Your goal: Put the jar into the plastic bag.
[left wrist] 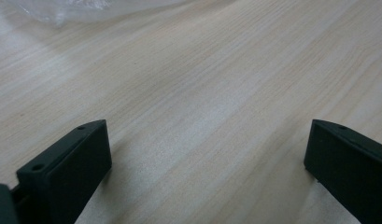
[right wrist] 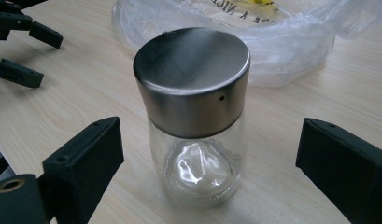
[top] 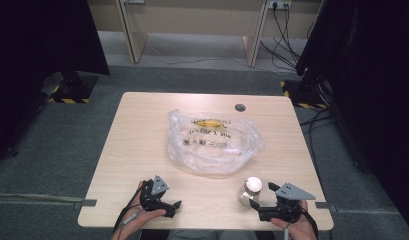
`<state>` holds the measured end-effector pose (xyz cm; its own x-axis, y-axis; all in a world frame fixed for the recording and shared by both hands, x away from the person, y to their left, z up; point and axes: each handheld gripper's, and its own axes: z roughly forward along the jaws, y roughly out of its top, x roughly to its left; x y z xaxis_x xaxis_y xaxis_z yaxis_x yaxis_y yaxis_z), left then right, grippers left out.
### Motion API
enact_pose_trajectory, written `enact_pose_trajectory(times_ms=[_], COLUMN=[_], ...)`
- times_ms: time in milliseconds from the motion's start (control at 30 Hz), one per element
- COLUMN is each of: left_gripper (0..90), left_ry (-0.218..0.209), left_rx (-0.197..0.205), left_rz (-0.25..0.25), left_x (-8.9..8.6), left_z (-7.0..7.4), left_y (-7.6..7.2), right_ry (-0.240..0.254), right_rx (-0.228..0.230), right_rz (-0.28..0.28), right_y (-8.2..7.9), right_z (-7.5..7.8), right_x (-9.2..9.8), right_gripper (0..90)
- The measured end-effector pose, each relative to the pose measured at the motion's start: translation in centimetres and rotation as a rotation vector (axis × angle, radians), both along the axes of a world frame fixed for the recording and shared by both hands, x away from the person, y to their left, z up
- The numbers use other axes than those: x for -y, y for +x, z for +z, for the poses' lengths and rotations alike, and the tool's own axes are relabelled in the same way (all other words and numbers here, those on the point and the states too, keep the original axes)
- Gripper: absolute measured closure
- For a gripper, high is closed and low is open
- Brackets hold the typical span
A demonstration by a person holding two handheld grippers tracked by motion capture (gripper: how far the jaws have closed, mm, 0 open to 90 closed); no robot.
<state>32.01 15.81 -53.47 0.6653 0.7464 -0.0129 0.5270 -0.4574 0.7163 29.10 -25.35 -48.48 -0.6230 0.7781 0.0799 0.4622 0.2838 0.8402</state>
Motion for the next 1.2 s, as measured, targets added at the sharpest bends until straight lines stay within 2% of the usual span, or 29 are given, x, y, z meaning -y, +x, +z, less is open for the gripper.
enact_pose_trajectory(times_ms=[433,533,667,733,833,1033,1200], left_gripper=[0.0,0.0,0.0,0.0,0.0,0.0,0.0], left_ry=[0.0,0.0,0.0,0.0,0.0,0.001,0.0], left_rx=[0.0,0.0,0.0,0.0,0.0,0.0,-0.001], left_rz=[0.0,0.0,0.0,0.0,0.0,-0.001,0.0], left_x=[0.0,0.0,0.0,0.0,0.0,0.0,0.0], left_z=[0.0,0.0,0.0,0.0,0.0,0.0,0.0], left_y=[0.0,0.0,0.0,0.0,0.0,0.0,0.0], right_ry=[-0.009,-0.017,-0.021,-0.021,-0.017,-0.024,-0.011], right_rx=[0.046,0.058,0.075,0.077,0.095,0.101,0.118], right_rz=[0.014,0.02,0.034,0.046,0.048,0.045,0.049], right_y=[0.6,0.9,1.3,1.3,1.3,1.3,1.3], right_z=[0.8,0.8,0.7,0.6,0.6,0.8,1.5], right_x=[-1.2,-1.4,-1.8,-1.9,-1.9,-2.1,-2.1], right_gripper=[15.3,20.7,34.8,38.2,40.0,40.1,40.1])
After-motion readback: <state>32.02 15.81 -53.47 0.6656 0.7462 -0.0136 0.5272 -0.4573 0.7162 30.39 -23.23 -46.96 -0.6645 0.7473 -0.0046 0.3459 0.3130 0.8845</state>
